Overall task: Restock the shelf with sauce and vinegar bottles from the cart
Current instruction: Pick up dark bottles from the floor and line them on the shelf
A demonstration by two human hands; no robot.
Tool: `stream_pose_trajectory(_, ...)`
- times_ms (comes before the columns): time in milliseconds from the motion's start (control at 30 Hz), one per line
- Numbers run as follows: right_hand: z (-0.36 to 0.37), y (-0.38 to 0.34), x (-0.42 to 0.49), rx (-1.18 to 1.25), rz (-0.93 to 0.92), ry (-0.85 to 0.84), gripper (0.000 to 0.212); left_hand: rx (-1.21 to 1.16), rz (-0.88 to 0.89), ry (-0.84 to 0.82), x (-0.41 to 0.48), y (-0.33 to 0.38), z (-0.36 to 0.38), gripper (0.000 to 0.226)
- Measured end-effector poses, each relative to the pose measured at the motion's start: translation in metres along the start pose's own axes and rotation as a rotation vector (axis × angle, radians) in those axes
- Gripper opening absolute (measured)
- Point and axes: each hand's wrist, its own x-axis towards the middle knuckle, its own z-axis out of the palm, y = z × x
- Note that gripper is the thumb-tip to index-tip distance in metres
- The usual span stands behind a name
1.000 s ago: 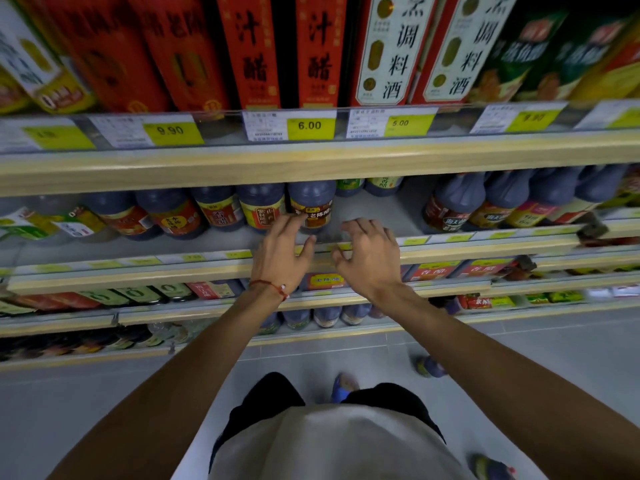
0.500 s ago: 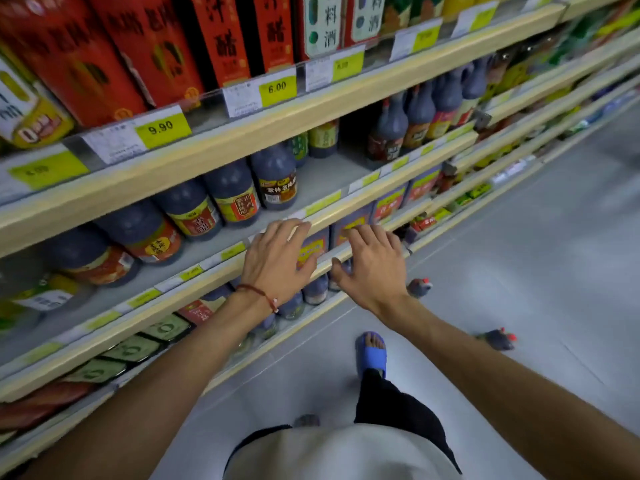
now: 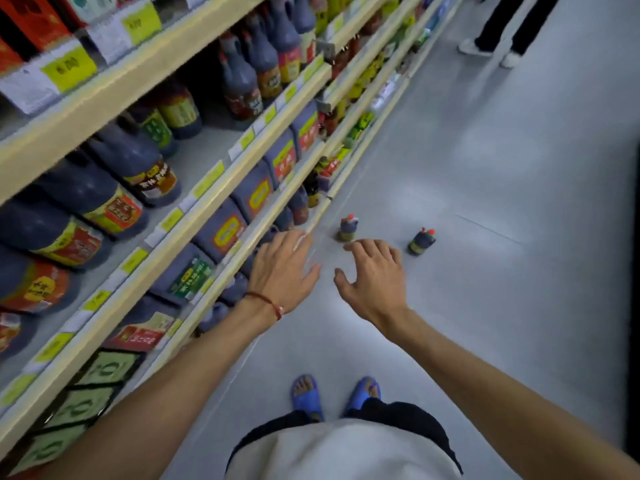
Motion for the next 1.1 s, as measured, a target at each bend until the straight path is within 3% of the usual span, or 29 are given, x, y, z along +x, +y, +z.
stream_pose_trajectory(567, -0.019, 0.179, -0.022, 0.110, 0.362, 0.055, 0.039, 0.046, 0.166, -0.102, 0.092, 0.133, 0.072, 0.052)
stream_pose_trajectory(1100, 0.025, 0.263, 0.128, 0.248, 0.777, 0.039, 0.037, 0.030, 0.344, -0.351, 0.332, 0.125, 0.158, 0.047)
